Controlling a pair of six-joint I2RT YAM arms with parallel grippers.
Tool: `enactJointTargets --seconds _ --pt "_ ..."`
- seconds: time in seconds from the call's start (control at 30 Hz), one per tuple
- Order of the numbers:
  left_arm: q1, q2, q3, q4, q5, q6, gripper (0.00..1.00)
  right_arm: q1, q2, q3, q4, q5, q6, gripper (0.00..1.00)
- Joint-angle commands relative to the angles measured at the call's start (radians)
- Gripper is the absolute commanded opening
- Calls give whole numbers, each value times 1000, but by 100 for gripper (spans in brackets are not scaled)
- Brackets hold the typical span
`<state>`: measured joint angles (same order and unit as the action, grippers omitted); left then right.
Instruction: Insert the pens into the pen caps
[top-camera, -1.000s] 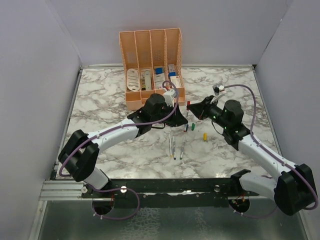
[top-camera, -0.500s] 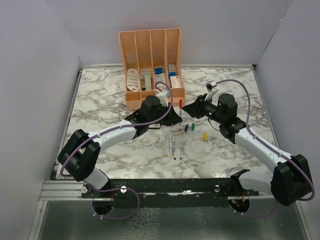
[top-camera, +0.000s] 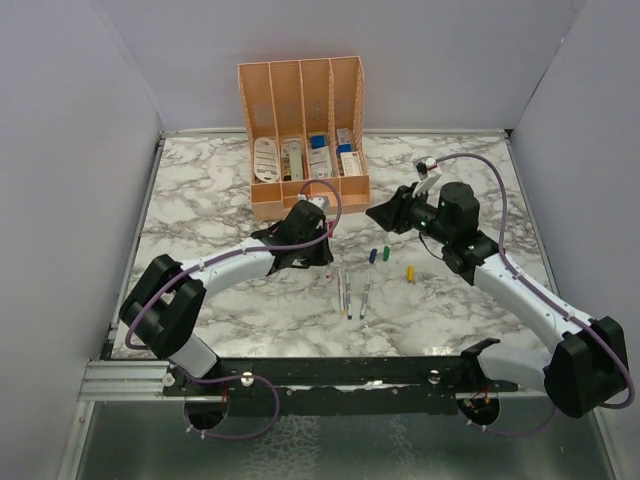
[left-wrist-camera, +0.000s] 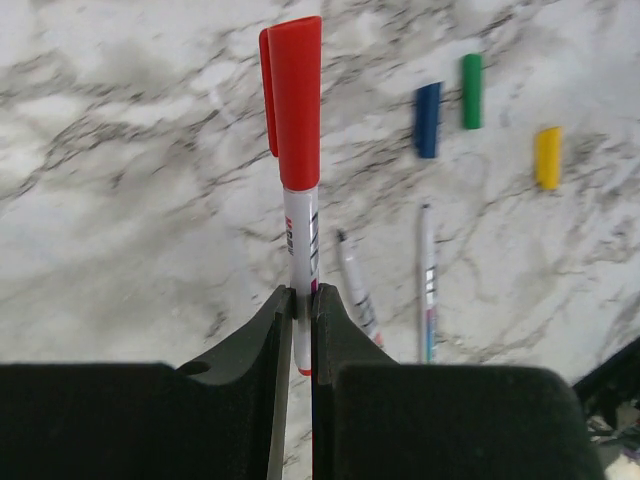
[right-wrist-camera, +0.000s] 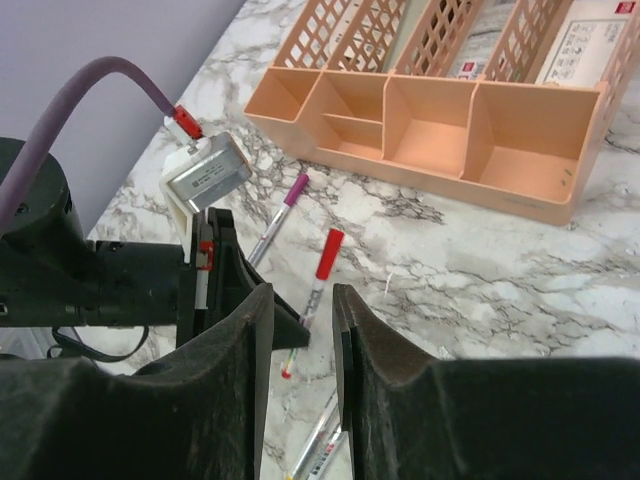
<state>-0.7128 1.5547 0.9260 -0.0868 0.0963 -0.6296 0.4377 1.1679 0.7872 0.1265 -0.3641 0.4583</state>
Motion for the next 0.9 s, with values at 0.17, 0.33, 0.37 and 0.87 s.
enactJointTargets --seconds 0.17,0.33,0.37,0.87 --pt "120 -43 24 -291 -171 64 0 6 -5 37 -142 91 -34 30" --pt "162 -13 45 -352 -193 94 0 6 10 33 -165 98 -27 29" --pt "168 -1 48 -354 -195 101 0 6 12 32 -165 96 -26 29" --pt "223 136 119 -382 -230 135 0 5 9 22 -191 96 -27 29"
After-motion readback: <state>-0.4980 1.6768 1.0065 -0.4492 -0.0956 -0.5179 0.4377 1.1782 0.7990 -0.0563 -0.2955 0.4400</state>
